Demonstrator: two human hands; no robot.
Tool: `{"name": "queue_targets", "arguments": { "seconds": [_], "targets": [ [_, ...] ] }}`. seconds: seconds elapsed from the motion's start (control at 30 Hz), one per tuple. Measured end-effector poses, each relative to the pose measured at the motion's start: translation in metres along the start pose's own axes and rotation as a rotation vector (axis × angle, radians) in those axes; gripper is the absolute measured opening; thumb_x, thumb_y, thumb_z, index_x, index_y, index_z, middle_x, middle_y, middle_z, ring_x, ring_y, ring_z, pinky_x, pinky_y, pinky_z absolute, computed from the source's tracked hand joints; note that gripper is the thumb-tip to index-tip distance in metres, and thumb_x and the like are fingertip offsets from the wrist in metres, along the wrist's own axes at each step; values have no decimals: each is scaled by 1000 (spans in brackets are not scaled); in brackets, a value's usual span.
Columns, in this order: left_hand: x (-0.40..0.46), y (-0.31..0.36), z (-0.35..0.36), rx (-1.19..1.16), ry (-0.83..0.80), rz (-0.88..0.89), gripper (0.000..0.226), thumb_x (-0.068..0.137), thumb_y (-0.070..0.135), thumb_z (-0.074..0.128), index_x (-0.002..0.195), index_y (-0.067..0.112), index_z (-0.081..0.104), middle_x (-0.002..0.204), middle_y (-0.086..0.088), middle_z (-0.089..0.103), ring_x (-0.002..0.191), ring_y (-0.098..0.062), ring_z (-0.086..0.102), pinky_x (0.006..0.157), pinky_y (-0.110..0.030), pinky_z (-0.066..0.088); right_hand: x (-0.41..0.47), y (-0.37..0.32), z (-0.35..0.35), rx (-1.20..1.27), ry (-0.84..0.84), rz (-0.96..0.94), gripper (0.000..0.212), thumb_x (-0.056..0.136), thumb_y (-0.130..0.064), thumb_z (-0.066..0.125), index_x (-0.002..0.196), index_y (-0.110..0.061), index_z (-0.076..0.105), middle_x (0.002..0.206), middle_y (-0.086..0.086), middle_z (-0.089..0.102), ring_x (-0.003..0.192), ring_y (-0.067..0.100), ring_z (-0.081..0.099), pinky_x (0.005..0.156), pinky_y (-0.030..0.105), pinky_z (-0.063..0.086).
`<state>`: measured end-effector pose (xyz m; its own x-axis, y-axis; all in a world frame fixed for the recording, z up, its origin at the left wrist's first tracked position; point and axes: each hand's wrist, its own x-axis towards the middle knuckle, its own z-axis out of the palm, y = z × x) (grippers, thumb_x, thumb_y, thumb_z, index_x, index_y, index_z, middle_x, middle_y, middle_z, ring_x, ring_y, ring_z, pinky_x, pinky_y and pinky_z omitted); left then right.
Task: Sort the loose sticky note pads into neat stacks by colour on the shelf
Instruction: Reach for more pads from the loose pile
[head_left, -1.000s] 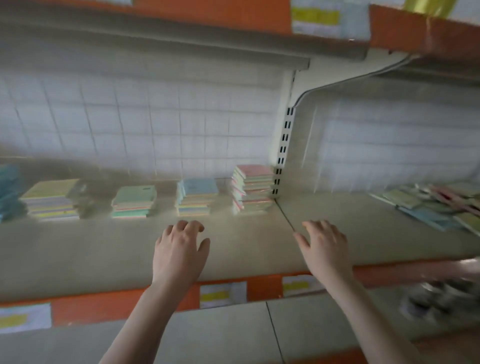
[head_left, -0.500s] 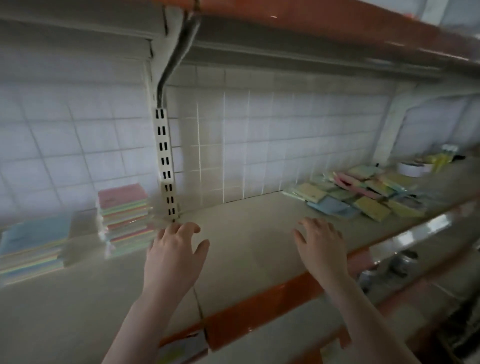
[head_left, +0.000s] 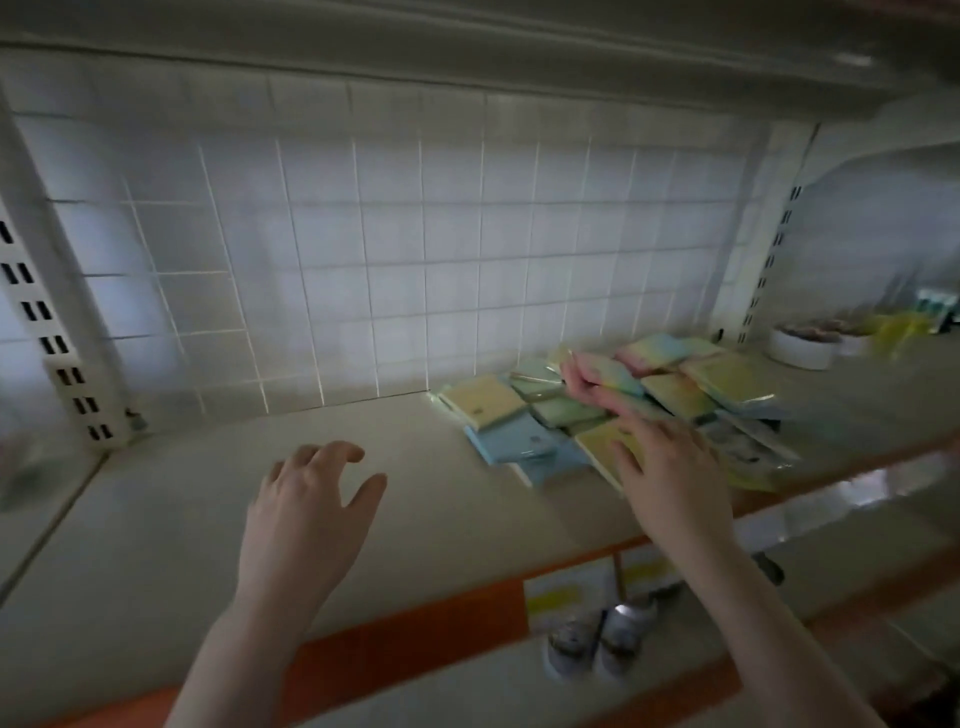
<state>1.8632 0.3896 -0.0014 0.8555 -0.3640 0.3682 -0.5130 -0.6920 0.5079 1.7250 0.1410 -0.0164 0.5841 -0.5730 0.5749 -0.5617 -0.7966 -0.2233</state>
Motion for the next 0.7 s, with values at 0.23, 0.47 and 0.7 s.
{"name": "queue_targets", "arguments": {
  "seconds": [0.23, 0.47, 0.7],
  "targets": [
    [-10, 75, 41, 32, -1, -55, 36, 87, 40, 60, 119, 23, 60, 125, -1, 57, 117, -26, 49, 95, -37, 37, 49, 75, 5, 101, -62, -108, 25, 90, -28, 58, 103, -9, 66, 95, 12, 66, 89, 32, 58, 70, 38, 46],
    [8, 97, 52, 92, 12, -88, 38, 89, 39, 58, 122, 21, 58, 128, -3, 55, 118, -25, 46, 95, -34, 36, 64, 87, 30, 183, -122, -174, 24, 92, -25, 54, 108, -10, 64, 104, 8, 63, 99, 28, 55, 77, 35, 43],
    [56, 113, 74, 85, 31, -67, 36, 91, 37, 55, 123, 18, 57, 130, -5, 54, 121, -26, 44, 97, -34, 34, 104, 95, 39, 257, -136, -187, 25, 96, -22, 49, 111, -8, 62, 110, 10, 62, 99, 28, 54, 75, 31, 38]
  ]
}}
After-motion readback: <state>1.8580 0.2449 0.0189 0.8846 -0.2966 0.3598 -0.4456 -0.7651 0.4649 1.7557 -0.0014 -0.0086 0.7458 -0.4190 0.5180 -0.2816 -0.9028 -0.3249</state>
